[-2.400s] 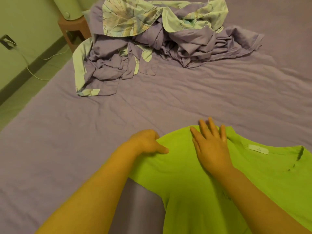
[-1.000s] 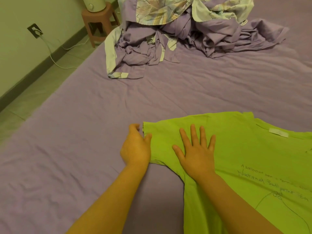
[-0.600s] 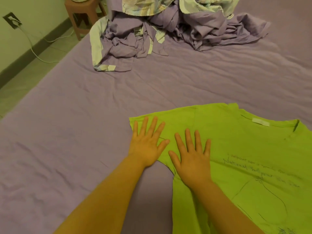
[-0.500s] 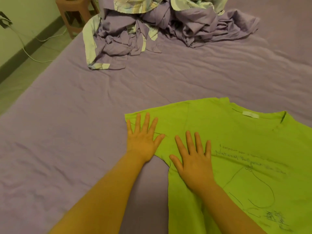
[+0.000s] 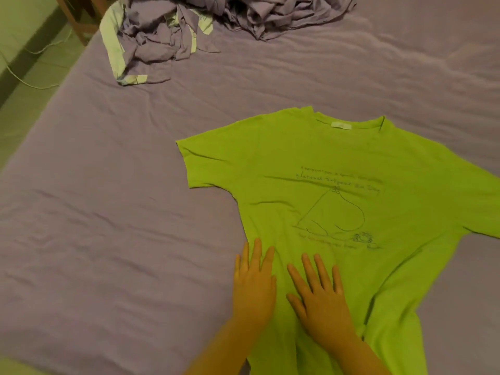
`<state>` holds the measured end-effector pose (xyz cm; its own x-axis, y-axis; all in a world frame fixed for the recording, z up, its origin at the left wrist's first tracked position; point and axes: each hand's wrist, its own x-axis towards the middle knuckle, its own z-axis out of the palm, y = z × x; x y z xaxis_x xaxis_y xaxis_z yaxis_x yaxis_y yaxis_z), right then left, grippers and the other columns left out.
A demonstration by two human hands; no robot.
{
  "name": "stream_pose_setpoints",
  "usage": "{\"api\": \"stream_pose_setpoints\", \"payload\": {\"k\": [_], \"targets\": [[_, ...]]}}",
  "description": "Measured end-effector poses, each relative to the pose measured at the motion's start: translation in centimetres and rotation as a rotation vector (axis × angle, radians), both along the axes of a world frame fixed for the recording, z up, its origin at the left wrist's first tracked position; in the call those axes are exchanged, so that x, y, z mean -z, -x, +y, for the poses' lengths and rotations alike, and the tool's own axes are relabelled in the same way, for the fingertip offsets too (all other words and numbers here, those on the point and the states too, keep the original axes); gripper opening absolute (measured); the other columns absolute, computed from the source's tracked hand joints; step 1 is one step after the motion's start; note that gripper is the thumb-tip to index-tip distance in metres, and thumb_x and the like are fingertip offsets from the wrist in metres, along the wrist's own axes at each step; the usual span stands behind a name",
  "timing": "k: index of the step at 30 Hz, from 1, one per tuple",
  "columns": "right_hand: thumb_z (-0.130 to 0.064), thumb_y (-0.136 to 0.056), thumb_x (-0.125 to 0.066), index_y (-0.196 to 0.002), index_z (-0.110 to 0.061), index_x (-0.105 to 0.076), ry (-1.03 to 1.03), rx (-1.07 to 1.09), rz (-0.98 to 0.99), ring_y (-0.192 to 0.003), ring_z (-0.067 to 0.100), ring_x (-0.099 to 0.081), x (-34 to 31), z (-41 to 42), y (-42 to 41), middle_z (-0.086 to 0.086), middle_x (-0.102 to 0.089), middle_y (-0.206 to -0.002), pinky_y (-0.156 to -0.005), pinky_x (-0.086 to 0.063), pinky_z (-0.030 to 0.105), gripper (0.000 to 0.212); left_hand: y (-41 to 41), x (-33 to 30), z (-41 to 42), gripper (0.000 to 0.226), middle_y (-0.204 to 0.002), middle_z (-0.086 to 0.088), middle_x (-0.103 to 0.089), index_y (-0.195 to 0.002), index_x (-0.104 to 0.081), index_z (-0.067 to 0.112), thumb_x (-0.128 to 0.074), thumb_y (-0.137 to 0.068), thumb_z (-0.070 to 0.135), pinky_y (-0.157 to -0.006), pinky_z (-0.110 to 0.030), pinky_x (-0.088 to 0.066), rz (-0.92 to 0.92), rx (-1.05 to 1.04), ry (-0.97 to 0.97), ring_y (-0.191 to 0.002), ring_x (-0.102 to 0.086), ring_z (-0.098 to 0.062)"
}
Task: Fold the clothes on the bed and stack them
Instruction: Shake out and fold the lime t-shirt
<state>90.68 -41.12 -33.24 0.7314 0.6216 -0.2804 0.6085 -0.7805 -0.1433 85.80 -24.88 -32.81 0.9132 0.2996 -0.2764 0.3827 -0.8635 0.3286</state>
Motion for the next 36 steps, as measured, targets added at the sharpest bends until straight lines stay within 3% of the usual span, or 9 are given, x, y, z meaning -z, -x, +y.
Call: {"api": "stream_pose_setpoints", "payload": {"k": [4,7,11,15,20,24,27,30,36], "targets": [[-0.053,-0.098,-0.007,-0.142,-0.031,-0.034,0.024,0.006,0.093,-0.146,0.026,-0.005,-1.0,-2.8,3.2,0.010,-0.036,-0.149,-0.105,-0.022,0.059,0.057,3.7,-1.8,-2.8,0.079,-0.149,-0.019,-0.033,-0.144,-0.036,0.017,-0.073,-0.074,0.010,-0.104,-0.038,-0.039,-0.119,-0.301,0.224,-0.129,-0.043,-0.035],[-0.054,-0.097,-0.003,-0.133,-0.031,-0.042,0.046,0.029,0.169,-0.136,0.029,-0.028,-1.9,-3.9,5.5,0.011,-0.049,-0.140,-0.099,-0.026,0.056,0.058,5.9,-2.8,-3.9,0.077,-0.144,-0.017,-0.034,-0.147,-0.025,0.005,-0.067,-0.082,0.004,-0.108,-0.028,-0.026,-0.108,-0.652,0.513,-0.133,-0.035,-0.030],[-0.058,-0.097,-0.007,-0.116,-0.031,-0.064,0.020,0.080,0.187,-0.125,0.027,-0.046,-2.7,-4.7,8.2,0.005,-0.061,-0.128,-0.096,-0.036,0.051,0.067,8.3,-4.3,-4.8,0.049,-0.121,-0.011,-0.059,-0.127,-0.050,0.002,-0.071,-0.083,0.008,-0.084,-0.028,-0.047,0.030,-0.792,0.796,-0.110,-0.058,-0.024],[-0.067,-0.092,-0.011,-0.122,-0.027,-0.059,-0.039,-0.007,0.180,-0.118,0.027,-0.058,-2.8,-5.9,10.4,0.002,-0.062,-0.127,-0.085,-0.049,0.053,0.069,10.8,-6.1,-6.2,0.018,-0.109,-0.012,-0.067,-0.106,-0.064,0.008,-0.064,-0.089,0.007,-0.069,-0.017,-0.050,0.118,-0.755,1.058,-0.080,-0.063,-0.012],[-0.053,-0.077,-0.042,-0.136,-0.026,-0.040,-0.223,-0.103,0.142,-0.111,0.027,-0.062,-3.5,-6.5,11.0,0.004,-0.062,-0.126,-0.084,-0.051,0.046,0.066,13.5,-7.7,-5.2,0.009,-0.085,0.003,-0.064,-0.086,-0.058,0.019,-0.058,-0.093,0.014,-0.068,-0.016,-0.046,-0.195,-0.866,0.881,-0.077,-0.058,-0.009],[-0.043,-0.082,-0.045,-0.111,-0.025,-0.063,-0.391,-0.084,0.072,-0.085,0.022,-0.068,-4.1,-5.9,10.6,-0.003,-0.071,-0.099,-0.074,-0.054,0.030,0.039,15.5,-6.5,-1.6,0.028,-0.062,-0.007,-0.049,-0.067,-0.055,0.010,-0.065,-0.089,0.023,-0.061,-0.035,-0.040,-0.210,-0.979,0.687,-0.063,-0.042,-0.017],[-0.054,-0.093,-0.030,-0.098,-0.026,-0.072,-0.401,-0.157,0.041,-0.077,0.017,-0.067,-3.7,-5.5,10.9,-0.009,-0.071,-0.092,-0.068,-0.052,0.025,0.051,16.5,-5.5,0.6,0.029,-0.058,-0.002,-0.049,-0.063,-0.053,0.016,-0.066,-0.088,0.022,-0.062,-0.032,-0.040,-0.124,-0.957,0.651,-0.063,-0.044,-0.018],[-0.052,-0.095,-0.028,-0.100,-0.027,-0.072,-0.360,-0.126,0.057,-0.076,0.018,-0.067,-3.0,-5.0,11.5,-0.009,-0.072,-0.091,-0.066,-0.052,0.027,0.051,17.3,-4.4,1.0,0.018,-0.061,0.001,-0.050,-0.077,-0.053,0.015,-0.068,-0.086,0.018,-0.057,-0.028,-0.037,-0.082,-0.832,0.537,-0.065,-0.050,-0.021],[-0.041,-0.085,-0.040,-0.097,-0.027,-0.074,-0.290,-0.041,0.035,-0.070,0.019,-0.067,-3.1,-4.3,12.2,-0.008,-0.072,-0.082,-0.059,-0.052,0.030,0.039,17.6,-3.8,0.2,0.017,-0.094,-0.002,-0.062,-0.092,-0.067,0.017,-0.067,-0.079,0.027,-0.082,-0.028,-0.042,-0.142,-0.364,0.435,-0.091,-0.056,-0.020]]}}
